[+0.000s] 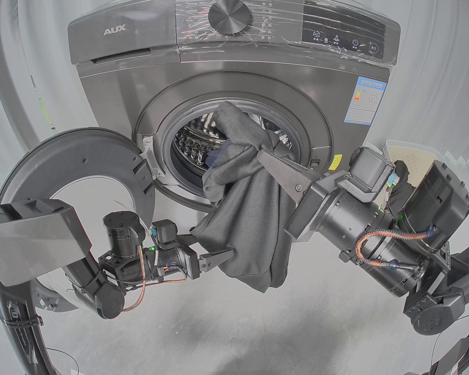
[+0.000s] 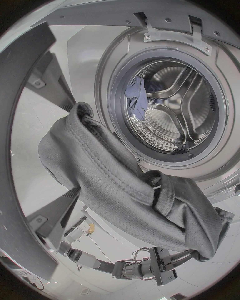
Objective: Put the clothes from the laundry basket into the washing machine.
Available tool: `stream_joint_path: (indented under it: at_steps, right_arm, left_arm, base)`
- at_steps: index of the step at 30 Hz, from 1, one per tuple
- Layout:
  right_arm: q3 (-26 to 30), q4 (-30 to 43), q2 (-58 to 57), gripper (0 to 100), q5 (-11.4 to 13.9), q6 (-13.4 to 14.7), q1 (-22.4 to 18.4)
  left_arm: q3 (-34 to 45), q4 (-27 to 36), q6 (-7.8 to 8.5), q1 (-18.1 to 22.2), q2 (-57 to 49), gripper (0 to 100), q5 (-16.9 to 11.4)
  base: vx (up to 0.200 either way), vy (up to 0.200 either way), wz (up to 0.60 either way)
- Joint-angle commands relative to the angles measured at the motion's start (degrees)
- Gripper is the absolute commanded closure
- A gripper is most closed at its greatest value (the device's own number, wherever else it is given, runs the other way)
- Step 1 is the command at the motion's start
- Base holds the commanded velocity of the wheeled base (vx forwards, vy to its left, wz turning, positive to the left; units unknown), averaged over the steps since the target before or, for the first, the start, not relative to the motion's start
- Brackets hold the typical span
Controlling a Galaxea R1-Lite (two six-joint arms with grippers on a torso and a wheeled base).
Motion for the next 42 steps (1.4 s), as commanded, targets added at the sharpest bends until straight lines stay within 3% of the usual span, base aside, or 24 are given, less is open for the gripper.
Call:
stream_joint_path:
  at_steps: [1, 10, 15, 19, 28, 29, 34, 35, 38, 42]
  right_arm:
    - [0.07, -0.01, 0.11, 100, -0.09, -0.01, -0.2]
    - [0.42, 0.69, 0.47, 100, -0.18, -0.01, -2.92]
    - [3.85, 0.87, 0.73, 100, -0.44, -0.01, -7.32]
    - [7.98, 0.07, 1.17, 100, -0.61, 0.51, -9.95]
    - [10.35, -0.45, 3.37, 100, -0.35, 0.69, -8.81]
    - [10.35, -0.98, 3.54, 0, -0.26, 0.78, -8.55]
    - [14.75, -1.07, 3.45, 0, 0.09, 0.43, -7.05]
    - [18.26, -0.36, 3.72, 0, 0.18, 0.07, -6.44]
    - [21.87, 0.16, 5.48, 0, 0.09, -0.1, -6.26]
    - [21.34, 0.07, 6.71, 0, 0.26, -0.19, -6.17]
  left_arm:
    - [0.47, -1.97, -0.26, -0.82, 0.16, 100, 0.08]
    - [8.9, -12.16, 0.0, -1.53, -1.77, 100, 0.43]
    - [13.21, -12.51, 0.62, -0.21, -7.92, 100, 4.04]
    - [13.83, -12.42, 0.09, 0.94, -13.02, 100, 4.48]
    - [13.3, -12.34, 0.09, 2.25, -16.01, 100, 4.56]
    - [13.3, -12.34, 0.09, 2.25, -16.36, 100, 4.56]
    - [12.24, -12.34, 0.18, 2.17, -17.24, 100, 4.65]
    - [11.8, -12.34, 0.18, 2.17, -17.77, 100, 4.65]
    - [11.19, -12.34, 0.35, 1.9, -18.03, 100, 4.65]
    - [11.01, -12.34, 0.71, 1.37, -19.7, 100, 4.65]
  base:
    - [0.0, 0.0, 0.0]
    - [0.0, 0.0, 0.0]
    - [0.0, 0.0, 0.0]
    - [0.0, 0.0, 0.0]
    - [0.0, 0.0, 0.0]
    - [0.0, 0.0, 0.0]
    - [0.0, 0.0, 0.0]
    - [0.0, 0.0, 0.0]
    - [0.0, 0.0, 0.0]
    - [0.0, 0.0, 0.0]
